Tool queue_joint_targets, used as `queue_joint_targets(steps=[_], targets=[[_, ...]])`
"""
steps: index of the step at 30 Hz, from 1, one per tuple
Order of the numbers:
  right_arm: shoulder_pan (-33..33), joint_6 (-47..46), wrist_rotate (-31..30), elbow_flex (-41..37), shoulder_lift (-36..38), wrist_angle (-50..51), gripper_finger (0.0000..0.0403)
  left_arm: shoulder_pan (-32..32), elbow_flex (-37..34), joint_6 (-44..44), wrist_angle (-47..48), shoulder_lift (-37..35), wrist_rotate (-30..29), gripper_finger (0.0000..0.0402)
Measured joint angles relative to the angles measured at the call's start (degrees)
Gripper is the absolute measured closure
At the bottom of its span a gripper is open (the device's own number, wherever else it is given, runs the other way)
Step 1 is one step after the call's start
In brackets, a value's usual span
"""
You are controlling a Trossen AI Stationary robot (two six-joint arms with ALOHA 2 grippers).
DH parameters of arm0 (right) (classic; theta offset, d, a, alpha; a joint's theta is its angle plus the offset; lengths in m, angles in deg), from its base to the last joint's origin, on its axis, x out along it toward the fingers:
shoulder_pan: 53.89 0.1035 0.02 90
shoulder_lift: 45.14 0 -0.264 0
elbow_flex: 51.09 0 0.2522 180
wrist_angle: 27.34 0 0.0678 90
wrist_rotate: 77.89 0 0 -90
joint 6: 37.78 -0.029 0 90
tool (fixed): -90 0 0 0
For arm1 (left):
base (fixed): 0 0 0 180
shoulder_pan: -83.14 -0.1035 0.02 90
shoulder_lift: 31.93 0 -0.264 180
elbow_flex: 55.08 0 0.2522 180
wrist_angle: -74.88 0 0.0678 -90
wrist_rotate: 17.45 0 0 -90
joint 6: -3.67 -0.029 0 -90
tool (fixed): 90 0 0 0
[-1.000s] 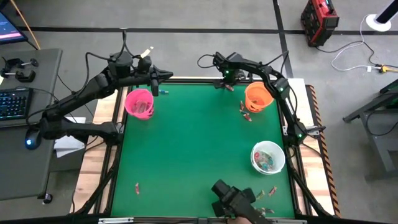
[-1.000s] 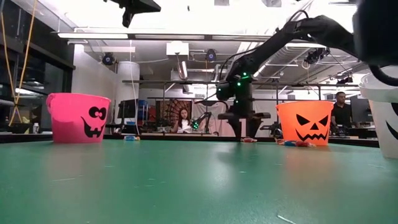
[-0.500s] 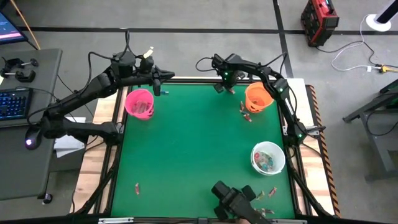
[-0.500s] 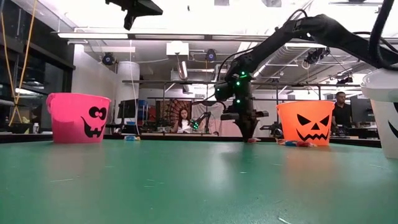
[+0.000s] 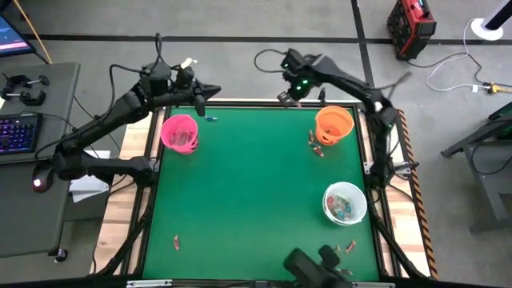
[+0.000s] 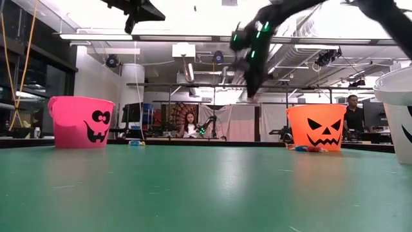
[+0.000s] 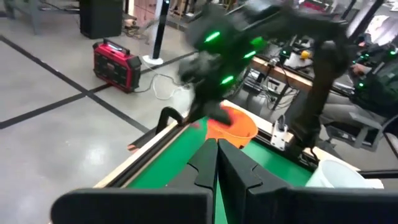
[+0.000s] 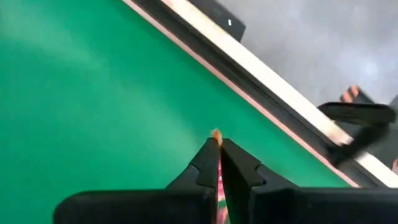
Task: Sort candy by brand, put in halloween buckets
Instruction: Put the pink candy into the orange bucket, then put the blue candy into the orange bucket
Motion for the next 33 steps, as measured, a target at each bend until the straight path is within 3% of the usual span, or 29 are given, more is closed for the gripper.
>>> queue_joint_targets(steps=[5, 15, 22, 26, 33], targets=[[2.0, -2.3, -5.1, -4.6, 9.9, 4.0, 0.0403, -1.2, 0.0, 0.0, -1.5, 0.1, 0.1, 0.0401], [2.2, -21.0, -9.9, -40.5, 35.6, -3.5, 0.0403, -1.6, 0.0, 1.0, -4.5, 2.6, 0.4, 0.0401], [-0.2, -28.5, -16.4, -51.1, 43.2, -10.7, 0.0399, -1.6, 1.0, -0.7, -5.7, 8.0, -1.4, 0.0389], [-2.1, -28.2, -10.0, -53.2, 43.2, -13.6, 0.0354, -1.6, 5.8, -3.4, -0.9, 12.6, -2.7, 0.0352], [-2.1, -27.8, -4.7, -54.7, 43.2, -16.7, 0.0207, -2.1, 15.8, -9.0, 15.2, 20.5, -11.4, 0.0264]])
